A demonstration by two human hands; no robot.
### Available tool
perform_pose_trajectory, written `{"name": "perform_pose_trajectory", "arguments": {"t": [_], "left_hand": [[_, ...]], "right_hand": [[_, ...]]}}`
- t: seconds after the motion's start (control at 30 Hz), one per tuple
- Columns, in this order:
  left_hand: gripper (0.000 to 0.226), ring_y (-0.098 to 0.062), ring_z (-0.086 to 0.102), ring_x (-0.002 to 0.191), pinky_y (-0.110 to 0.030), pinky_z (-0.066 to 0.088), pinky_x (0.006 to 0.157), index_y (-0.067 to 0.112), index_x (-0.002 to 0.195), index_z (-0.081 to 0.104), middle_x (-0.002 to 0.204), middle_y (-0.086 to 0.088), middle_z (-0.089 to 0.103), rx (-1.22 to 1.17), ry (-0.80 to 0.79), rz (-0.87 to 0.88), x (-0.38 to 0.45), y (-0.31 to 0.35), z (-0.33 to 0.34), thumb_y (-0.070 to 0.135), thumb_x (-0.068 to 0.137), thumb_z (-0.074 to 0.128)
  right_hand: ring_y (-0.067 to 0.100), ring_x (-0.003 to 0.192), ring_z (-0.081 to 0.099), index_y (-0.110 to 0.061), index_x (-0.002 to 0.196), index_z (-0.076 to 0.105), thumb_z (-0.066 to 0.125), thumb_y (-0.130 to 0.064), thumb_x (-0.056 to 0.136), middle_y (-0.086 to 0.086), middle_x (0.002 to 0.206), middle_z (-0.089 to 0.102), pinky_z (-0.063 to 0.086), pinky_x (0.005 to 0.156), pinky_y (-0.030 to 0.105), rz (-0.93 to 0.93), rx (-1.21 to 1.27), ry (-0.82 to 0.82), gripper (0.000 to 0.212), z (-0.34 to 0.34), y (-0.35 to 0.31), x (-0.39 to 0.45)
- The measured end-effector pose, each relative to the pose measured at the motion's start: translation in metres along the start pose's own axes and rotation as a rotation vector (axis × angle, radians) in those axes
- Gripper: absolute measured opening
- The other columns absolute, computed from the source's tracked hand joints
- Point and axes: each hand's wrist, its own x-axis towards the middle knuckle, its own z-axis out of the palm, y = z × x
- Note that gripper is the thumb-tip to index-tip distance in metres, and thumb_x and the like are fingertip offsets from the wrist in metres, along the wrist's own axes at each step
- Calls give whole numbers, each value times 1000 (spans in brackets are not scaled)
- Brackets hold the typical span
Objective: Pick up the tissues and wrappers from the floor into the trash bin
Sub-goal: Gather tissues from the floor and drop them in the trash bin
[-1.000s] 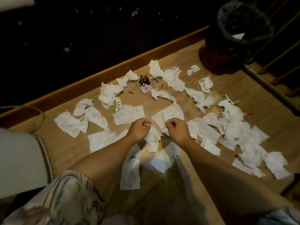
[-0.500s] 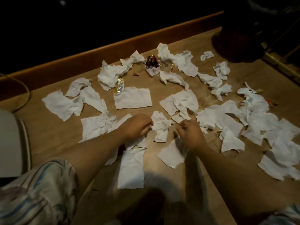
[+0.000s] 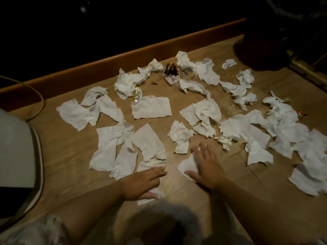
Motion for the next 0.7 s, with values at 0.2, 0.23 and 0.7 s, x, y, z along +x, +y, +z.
{"name": "perform_pose_trajectory", "arguments": {"t": [0.2, 0.23, 0.7], "left_hand": [[28, 13, 26, 133, -2, 23, 104, 15, 125, 51, 151, 10, 35, -331, 114, -214, 3, 21, -8, 23, 104, 35], [25, 6, 39, 126, -2, 28, 100, 16, 123, 53, 143, 5, 45, -336, 183, -244, 5, 25, -12, 18, 103, 39], [22, -25, 43, 130, -22, 31, 103, 15, 111, 59, 131, -10, 53, -531, 903, -970, 88, -23, -50, 6, 97, 44]], "right_hand": [[15, 139, 32, -23, 139, 45, 50, -20, 97, 1, 152, 36, 26, 110, 24, -139, 171, 118, 42, 2, 17, -15], [15, 128, 45, -21, 132, 52, 51, -16, 95, 2, 142, 48, 32, 105, 22, -129, 213, 170, 37, 0, 16, -15], [29, 145, 15, -20, 133, 51, 44, -7, 92, 9, 156, 25, 20, 118, 47, -141, 246, 343, 44, -45, -46, 86]]}}
